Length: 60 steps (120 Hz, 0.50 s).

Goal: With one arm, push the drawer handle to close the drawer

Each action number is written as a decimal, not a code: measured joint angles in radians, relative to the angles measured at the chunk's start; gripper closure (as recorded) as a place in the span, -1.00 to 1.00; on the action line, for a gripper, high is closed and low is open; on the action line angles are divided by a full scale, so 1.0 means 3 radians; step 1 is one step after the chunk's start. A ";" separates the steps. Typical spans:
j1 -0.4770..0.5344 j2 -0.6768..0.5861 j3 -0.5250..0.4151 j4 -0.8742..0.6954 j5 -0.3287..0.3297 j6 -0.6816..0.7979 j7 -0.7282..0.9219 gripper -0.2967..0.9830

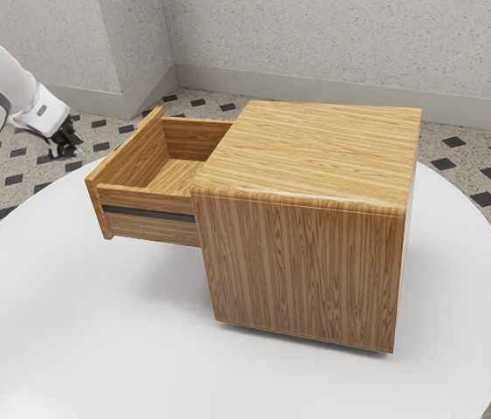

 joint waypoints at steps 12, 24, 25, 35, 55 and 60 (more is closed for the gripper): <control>-0.0033 0.0199 0.0028 0.0002 -0.0036 0.0106 0.0178 0.41; -0.0038 0.0268 0.0033 -0.0004 -0.0136 0.0207 0.0328 0.47; -0.0038 0.0269 0.0033 -0.0008 -0.0152 0.0217 0.0340 0.47; -0.0039 0.0271 0.0034 -0.0034 -0.0273 0.0309 0.0448 0.51; -0.0057 0.0338 0.0049 -0.0070 -0.0422 0.0432 0.0622 0.54; -0.0058 0.0343 0.0065 -0.0096 -0.0456 0.0451 0.0658 0.55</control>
